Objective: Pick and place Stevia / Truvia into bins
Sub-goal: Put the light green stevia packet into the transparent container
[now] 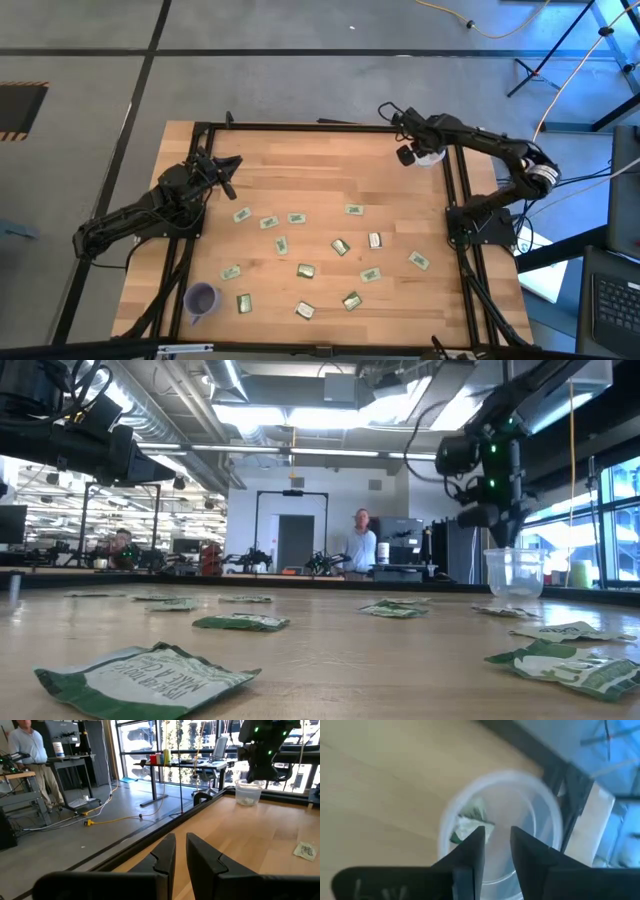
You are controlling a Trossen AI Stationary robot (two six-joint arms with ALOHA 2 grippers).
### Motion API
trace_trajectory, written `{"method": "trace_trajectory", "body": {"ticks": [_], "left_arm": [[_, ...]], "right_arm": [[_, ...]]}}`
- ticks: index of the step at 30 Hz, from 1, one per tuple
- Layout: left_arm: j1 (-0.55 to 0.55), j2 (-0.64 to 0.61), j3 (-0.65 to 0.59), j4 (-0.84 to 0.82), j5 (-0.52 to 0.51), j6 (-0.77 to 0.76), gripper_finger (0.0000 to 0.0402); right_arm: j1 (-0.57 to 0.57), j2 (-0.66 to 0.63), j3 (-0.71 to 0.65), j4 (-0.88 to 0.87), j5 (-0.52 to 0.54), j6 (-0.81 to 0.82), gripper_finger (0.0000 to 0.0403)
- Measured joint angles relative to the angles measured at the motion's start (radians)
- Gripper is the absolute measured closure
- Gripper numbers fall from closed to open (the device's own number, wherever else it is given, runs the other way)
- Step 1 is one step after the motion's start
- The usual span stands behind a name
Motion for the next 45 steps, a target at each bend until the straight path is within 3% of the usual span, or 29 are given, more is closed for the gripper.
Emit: {"method": "trace_trajectory", "body": {"ticks": [5, 8, 12, 17, 22, 34, 45], "left_arm": [[0.0, 0.0, 0.0, 0.0, 0.0, 0.0, 0.0361], [0.0, 0.0, 0.0, 0.0, 0.0, 0.0, 0.0361], [0.0, 0.0, 0.0, 0.0, 0.0, 0.0, 0.0361], [0.0, 0.0, 0.0, 0.0, 0.0, 0.0, 0.0361], [0.0, 0.0, 0.0, 0.0, 0.0, 0.0, 0.0361], [0.0, 0.0, 0.0, 0.0, 0.0, 0.0, 0.0361], [0.0, 0.0, 0.0, 0.0, 0.0, 0.0, 0.0361]], "right_arm": [[0.096, -0.117, 0.038, -0.025, -0.04, -0.003, 0.0306], [0.182, -0.196, 0.039, -0.049, -0.137, -0.002, 0.0306], [0.328, -0.274, 0.039, -0.06, -0.242, 0.03, 0.0306], [0.54, -0.294, 0.04, -0.074, -0.257, 0.116, 0.0306], [0.746, -0.26, 0.04, -0.112, -0.277, 0.259, 0.0306], [1.15, -0.09, 0.039, -0.194, -0.301, 0.878, 0.0306], [1.347, 0.103, 0.038, -0.236, -0.373, 1.16, 0.0306]]}}
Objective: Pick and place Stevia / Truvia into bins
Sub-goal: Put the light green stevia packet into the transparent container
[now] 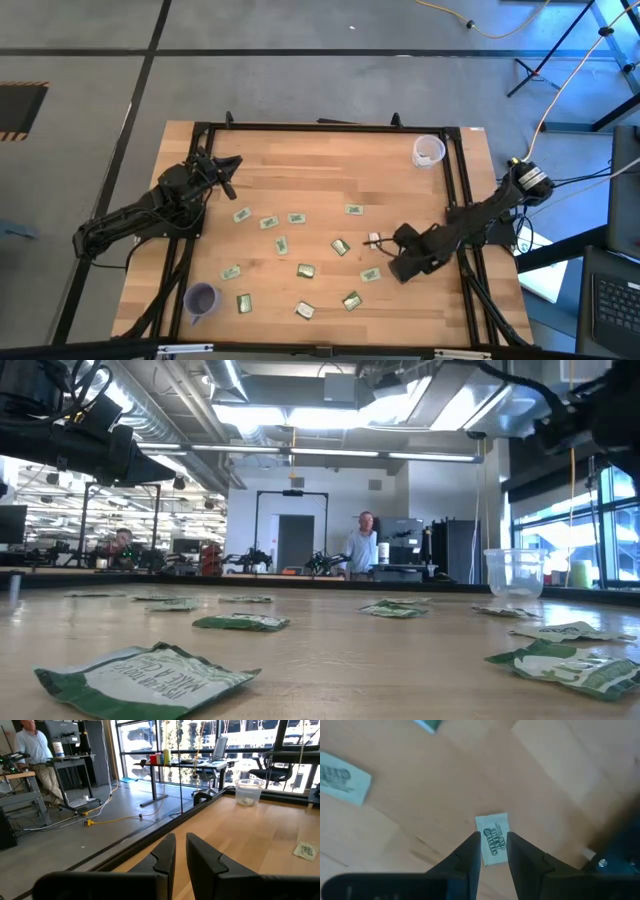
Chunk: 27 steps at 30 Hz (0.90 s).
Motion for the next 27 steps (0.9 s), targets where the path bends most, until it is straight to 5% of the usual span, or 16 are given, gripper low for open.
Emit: {"method": "trace_trajectory", "body": {"ticks": [17, 27], "left_arm": [[0.0, 0.0, 0.0, 0.0, 0.0, 0.0, 0.0361], [0.0, 0.0, 0.0, 0.0, 0.0, 0.0, 0.0361]], "right_arm": [[0.015, 0.073, -0.186, 0.268, -0.059, 0.051, 0.0309], [0.014, 0.056, -0.246, 0.359, -0.082, 0.05, 0.0365]]}}
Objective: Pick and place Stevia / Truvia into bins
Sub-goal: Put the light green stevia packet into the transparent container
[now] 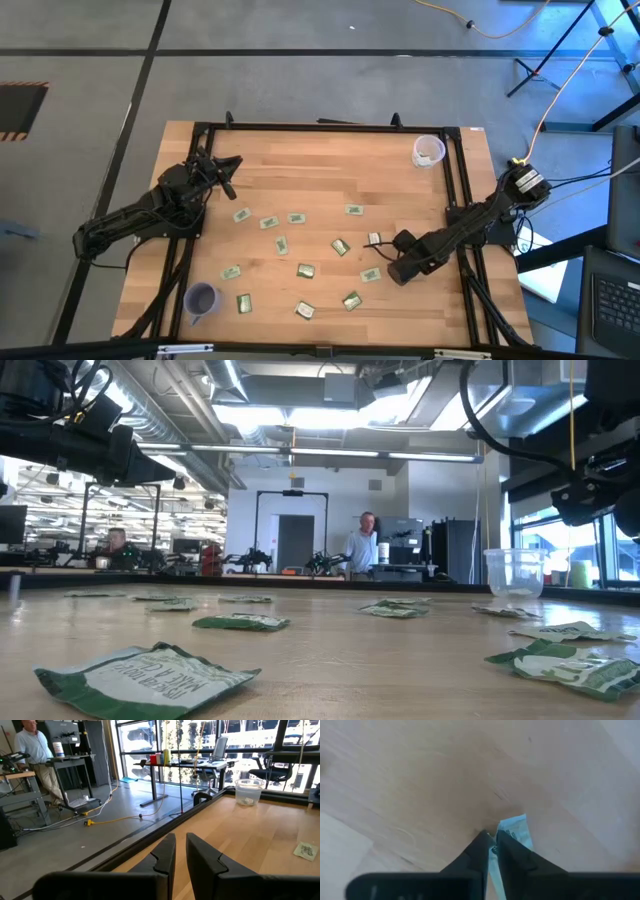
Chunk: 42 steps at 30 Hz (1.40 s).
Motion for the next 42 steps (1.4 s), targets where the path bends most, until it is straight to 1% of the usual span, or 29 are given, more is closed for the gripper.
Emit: {"method": "trace_trajectory", "body": {"ticks": [7, 14, 18, 22, 24, 26, 30, 35, 38, 42], "left_arm": [[0.0, 0.0, 0.0, -0.001, 0.004, 0.0, 0.0361], [0.0, 0.0, 0.0, -0.001, 0.008, 0.0, 0.0361], [0.0, 0.0, 0.0, -0.001, 0.008, 0.0, 0.0361], [0.0, 0.0, 0.0, -0.001, 0.008, 0.0, 0.0361], [0.0, 0.0, 0.0, -0.001, 0.008, 0.0, 0.0361], [0.0, 0.0, 0.0, -0.001, 0.008, 0.0, 0.0361], [0.0, 0.0, 0.0, -0.001, 0.008, 0.0, 0.0361], [0.0, 0.0, 0.0, -0.001, 0.007, 0.0, 0.0361], [0.0, 0.0, 0.0, -0.001, 0.007, 0.0, 0.0361], [0.0, 0.0, 0.0, -0.001, 0.007, 0.0, 0.0361]], "right_arm": [[0.0, -0.01, -0.003, -0.006, 0.007, -0.001, 0.0396], [0.0, -0.01, 0.023, -0.039, 0.021, -0.005, 0.04], [0.001, -0.033, 0.092, -0.104, 0.094, -0.055, 0.0401], [0.0, -0.072, 0.166, -0.19, 0.202, -0.087, 0.0401], [-0.007, -0.095, 0.202, -0.202, 0.272, -0.127, 0.0402], [-0.027, -0.114, 0.237, -0.255, 0.328, -0.161, 0.0402], [-0.109, -0.142, 0.306, -0.33, 0.408, -0.274, 0.0402], [-0.269, -0.147, 0.399, -0.466, 0.499, -0.44, 0.0402], [-0.389, -0.148, 0.438, -0.52, 0.513, -0.554, 0.0402], [-0.559, -0.148, 0.466, -0.542, 0.523, -0.711, 0.0402]]}}
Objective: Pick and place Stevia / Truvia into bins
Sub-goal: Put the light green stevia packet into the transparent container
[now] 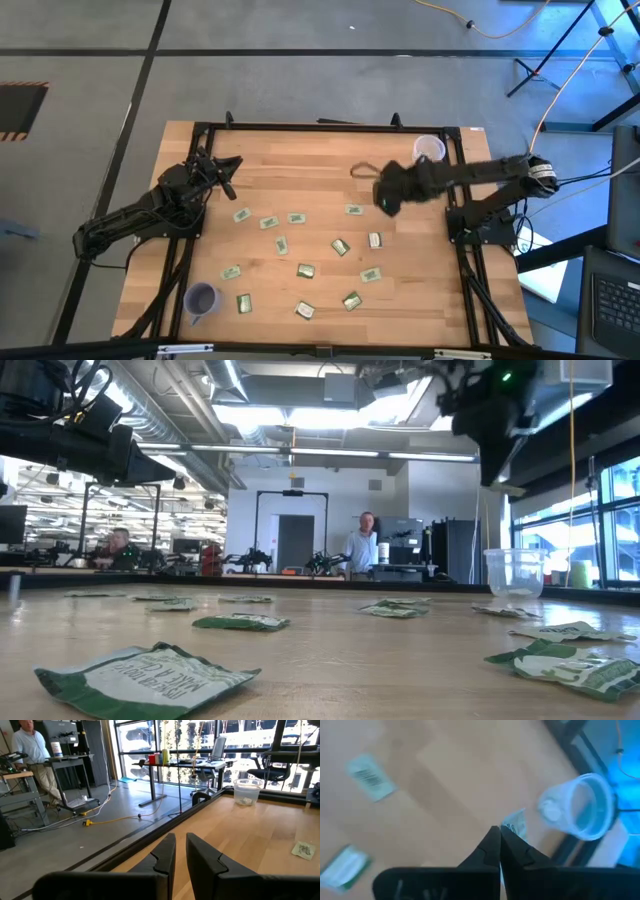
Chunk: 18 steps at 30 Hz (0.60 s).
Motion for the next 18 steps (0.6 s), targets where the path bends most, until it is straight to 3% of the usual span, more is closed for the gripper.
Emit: {"method": "trace_trajectory", "body": {"ticks": [11, 18], "left_arm": [[0.0, 0.0, 0.0, 0.0, 0.0, 0.0, 0.0361], [0.0, 0.0, 0.0, 0.0, 0.0, 0.0, 0.0361]], "right_arm": [[-0.455, 0.0, 0.003, 0.067, -0.069, -0.335, 0.0402], [-0.668, 0.001, -0.001, 0.16, -0.095, -0.395, 0.0402]]}}
